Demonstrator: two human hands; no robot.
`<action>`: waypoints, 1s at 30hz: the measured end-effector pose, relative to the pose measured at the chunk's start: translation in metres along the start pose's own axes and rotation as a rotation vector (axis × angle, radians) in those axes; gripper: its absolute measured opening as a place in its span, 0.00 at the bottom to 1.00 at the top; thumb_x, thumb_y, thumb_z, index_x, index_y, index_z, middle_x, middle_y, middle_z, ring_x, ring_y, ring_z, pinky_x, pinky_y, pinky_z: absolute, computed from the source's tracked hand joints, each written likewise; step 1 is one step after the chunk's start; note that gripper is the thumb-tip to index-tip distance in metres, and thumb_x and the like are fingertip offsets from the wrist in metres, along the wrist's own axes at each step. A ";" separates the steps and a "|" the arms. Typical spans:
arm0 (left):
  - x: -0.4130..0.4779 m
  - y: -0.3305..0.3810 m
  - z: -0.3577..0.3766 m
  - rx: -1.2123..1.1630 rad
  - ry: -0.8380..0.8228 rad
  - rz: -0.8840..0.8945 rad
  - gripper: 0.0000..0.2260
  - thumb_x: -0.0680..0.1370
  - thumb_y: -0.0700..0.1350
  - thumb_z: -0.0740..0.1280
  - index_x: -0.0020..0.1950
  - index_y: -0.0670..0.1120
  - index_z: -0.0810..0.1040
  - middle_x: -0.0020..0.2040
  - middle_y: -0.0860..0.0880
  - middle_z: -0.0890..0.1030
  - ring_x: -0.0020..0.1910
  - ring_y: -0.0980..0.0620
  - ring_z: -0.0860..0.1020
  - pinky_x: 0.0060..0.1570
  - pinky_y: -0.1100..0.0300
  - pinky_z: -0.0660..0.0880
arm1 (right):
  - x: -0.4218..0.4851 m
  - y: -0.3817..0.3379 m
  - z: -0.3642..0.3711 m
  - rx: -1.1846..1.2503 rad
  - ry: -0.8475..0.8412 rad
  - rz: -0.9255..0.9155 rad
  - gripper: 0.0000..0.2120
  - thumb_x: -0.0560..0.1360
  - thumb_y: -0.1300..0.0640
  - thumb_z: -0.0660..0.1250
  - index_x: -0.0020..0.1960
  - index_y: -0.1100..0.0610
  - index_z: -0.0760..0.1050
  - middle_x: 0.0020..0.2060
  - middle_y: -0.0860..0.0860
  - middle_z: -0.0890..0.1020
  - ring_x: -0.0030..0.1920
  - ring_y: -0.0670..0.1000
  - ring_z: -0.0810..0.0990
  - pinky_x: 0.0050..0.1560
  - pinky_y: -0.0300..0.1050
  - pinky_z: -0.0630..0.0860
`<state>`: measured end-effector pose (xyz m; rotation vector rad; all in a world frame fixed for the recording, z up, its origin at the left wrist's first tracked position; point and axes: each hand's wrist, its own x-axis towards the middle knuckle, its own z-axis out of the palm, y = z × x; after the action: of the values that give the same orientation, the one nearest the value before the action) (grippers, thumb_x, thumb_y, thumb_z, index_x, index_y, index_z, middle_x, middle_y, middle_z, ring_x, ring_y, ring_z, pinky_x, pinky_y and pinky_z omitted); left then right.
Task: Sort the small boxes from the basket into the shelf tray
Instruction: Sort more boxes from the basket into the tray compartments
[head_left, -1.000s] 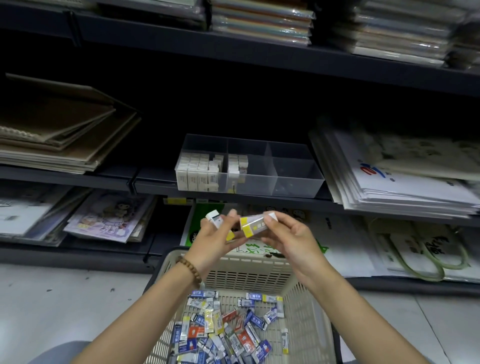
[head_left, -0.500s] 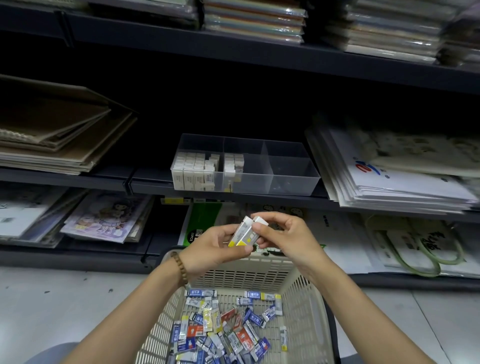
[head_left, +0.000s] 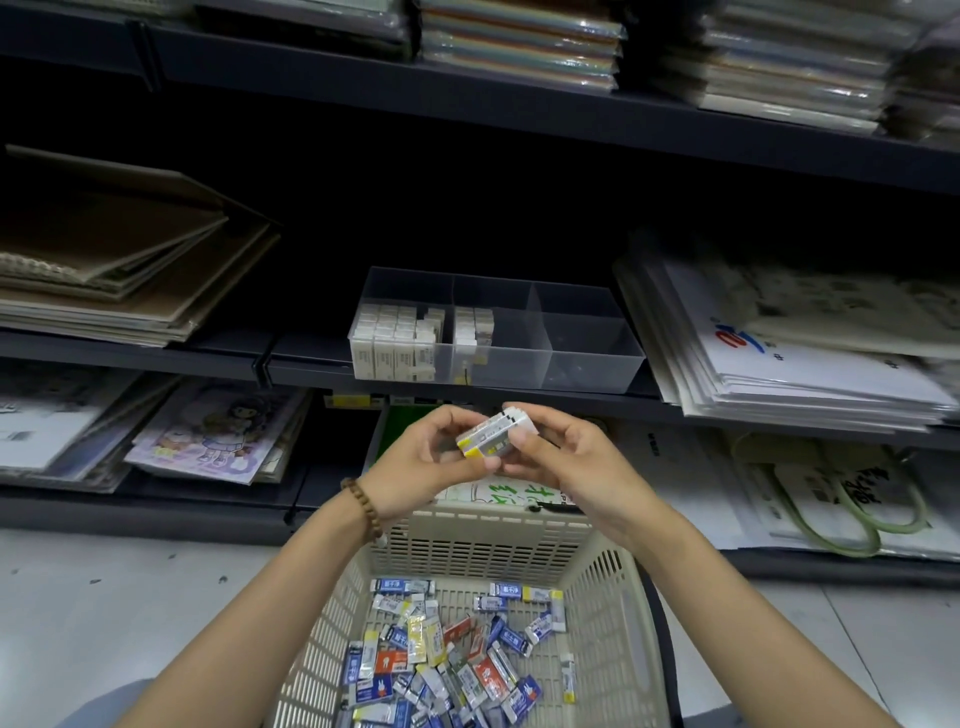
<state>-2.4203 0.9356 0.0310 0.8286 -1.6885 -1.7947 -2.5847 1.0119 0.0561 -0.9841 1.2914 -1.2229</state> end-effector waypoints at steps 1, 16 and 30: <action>0.003 0.003 -0.001 0.006 0.021 0.019 0.17 0.70 0.38 0.73 0.56 0.46 0.75 0.52 0.50 0.80 0.48 0.54 0.82 0.47 0.65 0.77 | 0.003 -0.003 -0.001 -0.001 -0.007 -0.004 0.16 0.75 0.59 0.67 0.62 0.58 0.74 0.55 0.55 0.82 0.52 0.51 0.83 0.49 0.38 0.80; 0.037 0.014 -0.089 0.015 0.723 0.236 0.18 0.76 0.48 0.65 0.66 0.48 0.70 0.64 0.51 0.74 0.63 0.55 0.72 0.61 0.61 0.68 | 0.110 -0.085 -0.042 -0.367 0.106 -0.032 0.22 0.74 0.65 0.68 0.66 0.67 0.69 0.58 0.63 0.77 0.50 0.54 0.80 0.47 0.34 0.80; 0.047 -0.011 -0.088 0.091 0.557 0.083 0.36 0.68 0.62 0.63 0.73 0.50 0.61 0.73 0.48 0.65 0.71 0.54 0.64 0.66 0.62 0.61 | 0.140 -0.077 -0.023 -1.013 0.037 -0.067 0.23 0.73 0.56 0.70 0.65 0.64 0.71 0.59 0.57 0.78 0.56 0.53 0.79 0.55 0.41 0.78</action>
<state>-2.3857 0.8427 0.0141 1.1509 -1.4132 -1.2770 -2.6300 0.8663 0.1092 -1.7108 1.9657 -0.5731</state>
